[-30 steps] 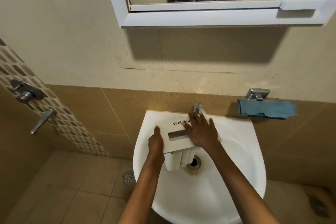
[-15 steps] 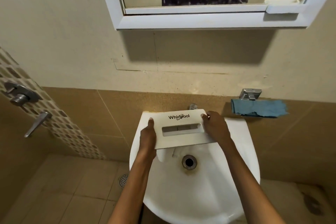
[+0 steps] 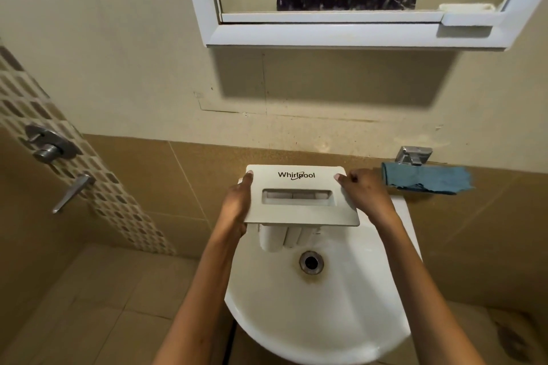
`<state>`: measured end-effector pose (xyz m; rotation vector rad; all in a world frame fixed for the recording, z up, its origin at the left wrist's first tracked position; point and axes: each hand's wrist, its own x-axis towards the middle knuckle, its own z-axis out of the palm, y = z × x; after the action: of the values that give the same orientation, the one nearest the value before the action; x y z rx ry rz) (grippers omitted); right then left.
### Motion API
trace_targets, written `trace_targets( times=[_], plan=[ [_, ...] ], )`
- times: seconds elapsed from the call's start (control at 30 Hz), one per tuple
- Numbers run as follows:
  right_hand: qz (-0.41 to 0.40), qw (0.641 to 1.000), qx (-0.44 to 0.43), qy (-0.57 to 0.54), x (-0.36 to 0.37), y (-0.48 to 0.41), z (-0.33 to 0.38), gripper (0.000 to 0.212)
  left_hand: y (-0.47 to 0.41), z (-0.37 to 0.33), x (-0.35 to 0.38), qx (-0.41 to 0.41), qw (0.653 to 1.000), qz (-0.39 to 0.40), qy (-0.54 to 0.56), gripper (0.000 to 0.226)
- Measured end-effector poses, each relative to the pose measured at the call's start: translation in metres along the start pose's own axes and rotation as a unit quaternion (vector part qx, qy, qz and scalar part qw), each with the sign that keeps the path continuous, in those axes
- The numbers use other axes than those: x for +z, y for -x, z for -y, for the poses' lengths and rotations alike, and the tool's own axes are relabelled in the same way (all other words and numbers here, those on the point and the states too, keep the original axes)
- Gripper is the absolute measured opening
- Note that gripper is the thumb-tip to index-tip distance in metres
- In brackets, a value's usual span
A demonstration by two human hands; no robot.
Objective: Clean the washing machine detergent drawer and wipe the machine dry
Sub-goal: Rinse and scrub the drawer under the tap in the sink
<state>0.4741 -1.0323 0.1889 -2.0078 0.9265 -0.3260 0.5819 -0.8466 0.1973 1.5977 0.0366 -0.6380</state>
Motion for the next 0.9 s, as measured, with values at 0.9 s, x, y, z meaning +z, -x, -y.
trace_targets(
  times=[0.9],
  plan=[
    [0.317,0.851,0.193,-0.371,0.07,-0.022,-0.058,0.035,0.029,0.033,-0.032,0.285,0.788,0.186,-0.513,0.029]
  ],
)
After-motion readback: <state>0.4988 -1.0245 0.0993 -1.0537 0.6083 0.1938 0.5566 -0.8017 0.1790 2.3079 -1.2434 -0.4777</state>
